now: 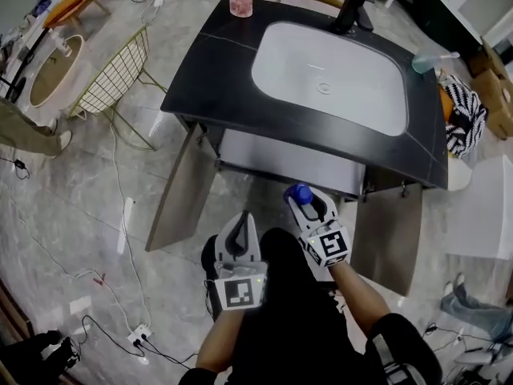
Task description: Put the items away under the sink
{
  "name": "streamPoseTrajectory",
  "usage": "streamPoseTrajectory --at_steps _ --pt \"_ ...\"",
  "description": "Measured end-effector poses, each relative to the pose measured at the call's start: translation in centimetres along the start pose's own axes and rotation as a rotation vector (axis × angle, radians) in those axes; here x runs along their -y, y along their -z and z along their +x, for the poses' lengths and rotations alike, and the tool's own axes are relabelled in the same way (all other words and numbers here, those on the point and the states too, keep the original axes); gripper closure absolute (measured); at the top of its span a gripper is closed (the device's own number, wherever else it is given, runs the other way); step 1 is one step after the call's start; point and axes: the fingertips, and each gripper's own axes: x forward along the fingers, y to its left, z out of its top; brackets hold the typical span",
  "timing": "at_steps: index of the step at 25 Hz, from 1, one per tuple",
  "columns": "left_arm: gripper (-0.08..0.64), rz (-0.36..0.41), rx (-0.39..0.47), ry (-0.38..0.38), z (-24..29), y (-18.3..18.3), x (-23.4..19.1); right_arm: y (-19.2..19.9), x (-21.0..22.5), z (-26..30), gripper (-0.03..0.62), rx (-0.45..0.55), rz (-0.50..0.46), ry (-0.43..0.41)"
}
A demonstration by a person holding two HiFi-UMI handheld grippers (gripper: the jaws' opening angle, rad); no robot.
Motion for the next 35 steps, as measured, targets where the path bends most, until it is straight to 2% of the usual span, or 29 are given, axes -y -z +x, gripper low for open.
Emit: streamPoseTrajectory --at_steps 6,12,17,27,35 --pt "0.546 -0.021 0.051 0.018 2.3 7.6 -1.2 8.2 2.5 3.8 0.441 0.029 -0.023 0.026" --pt "0.546 0.009 0.058 0.061 2.8 11.2 -0.3 13.6 5.0 5.7 0.442 0.040 -0.002 0.054" --pt "0.546 0.003 0.058 0.044 3.4 11.9 -0.6 16.0 6.9 7.7 0.441 0.008 0.000 0.088" --pt "0.546 0.002 0.076 0.097 3.7 12.1 0.1 19.2 8.8 10.7 0.442 -0.012 -0.051 0.135" --pt "0.546 0.000 0.077 0.133 3.9 12.2 0.7 23.1 11.7 13.3 0.441 -0.079 -0.021 0.204"
